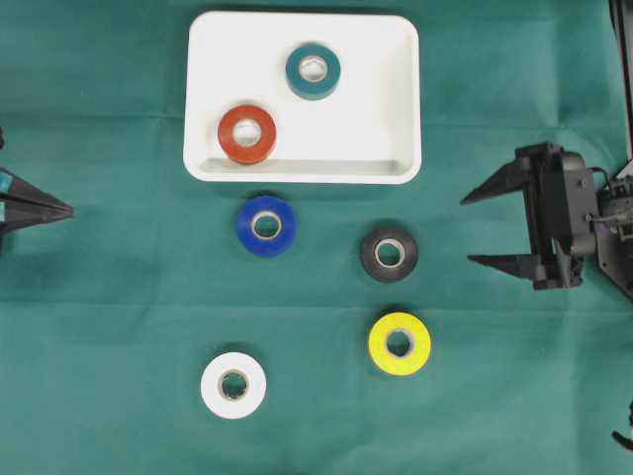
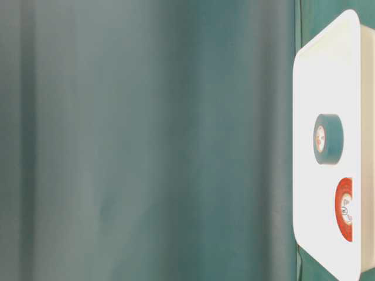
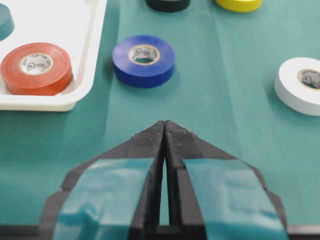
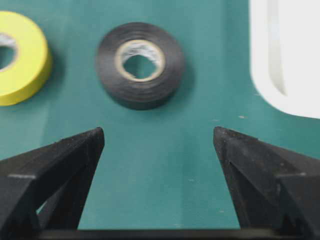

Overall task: Put the tape into the white case with the right arm.
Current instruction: 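Release the red-orange roll and retract the right gripper right, then lower the right gripper onto the black tape roll and grip its core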

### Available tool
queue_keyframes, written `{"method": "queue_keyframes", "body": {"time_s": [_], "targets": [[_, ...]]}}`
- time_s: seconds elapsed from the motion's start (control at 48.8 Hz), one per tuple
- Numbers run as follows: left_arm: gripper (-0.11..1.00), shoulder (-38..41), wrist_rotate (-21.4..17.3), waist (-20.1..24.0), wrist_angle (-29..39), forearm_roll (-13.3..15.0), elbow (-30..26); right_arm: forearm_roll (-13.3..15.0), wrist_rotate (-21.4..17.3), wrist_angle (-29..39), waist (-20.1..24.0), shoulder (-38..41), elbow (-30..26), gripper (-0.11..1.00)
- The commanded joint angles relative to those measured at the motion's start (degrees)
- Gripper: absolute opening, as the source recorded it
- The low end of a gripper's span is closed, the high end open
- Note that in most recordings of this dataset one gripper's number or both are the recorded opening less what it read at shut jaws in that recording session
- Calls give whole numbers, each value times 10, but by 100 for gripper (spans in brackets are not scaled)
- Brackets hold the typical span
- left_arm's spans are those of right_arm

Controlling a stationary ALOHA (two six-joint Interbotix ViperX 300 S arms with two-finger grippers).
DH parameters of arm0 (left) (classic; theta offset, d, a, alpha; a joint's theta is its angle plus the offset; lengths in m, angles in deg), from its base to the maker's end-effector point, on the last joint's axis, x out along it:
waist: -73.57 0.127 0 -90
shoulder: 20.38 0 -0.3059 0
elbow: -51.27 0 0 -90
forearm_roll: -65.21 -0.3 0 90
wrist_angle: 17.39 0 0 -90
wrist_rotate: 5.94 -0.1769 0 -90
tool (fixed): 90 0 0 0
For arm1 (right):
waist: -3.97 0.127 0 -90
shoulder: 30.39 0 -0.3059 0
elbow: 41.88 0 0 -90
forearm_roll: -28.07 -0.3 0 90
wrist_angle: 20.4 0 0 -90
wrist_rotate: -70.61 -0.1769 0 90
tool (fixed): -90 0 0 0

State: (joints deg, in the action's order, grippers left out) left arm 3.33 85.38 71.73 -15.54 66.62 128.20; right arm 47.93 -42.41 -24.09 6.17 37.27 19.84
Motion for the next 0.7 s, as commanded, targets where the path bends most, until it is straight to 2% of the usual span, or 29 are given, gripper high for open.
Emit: {"method": "queue_keyframes", "body": {"time_s": [0.0, 0.348, 0.676], "targets": [[0, 4, 0, 2, -6, 1, -7, -2, -5, -2, 6, -1, -4, 61], [0, 5, 0, 2, -6, 1, -7, -2, -8, 13, 6, 5, -13, 61], [0, 5, 0, 2, -6, 1, -7, 0, -6, 9, 6, 70, -54, 61]]}}
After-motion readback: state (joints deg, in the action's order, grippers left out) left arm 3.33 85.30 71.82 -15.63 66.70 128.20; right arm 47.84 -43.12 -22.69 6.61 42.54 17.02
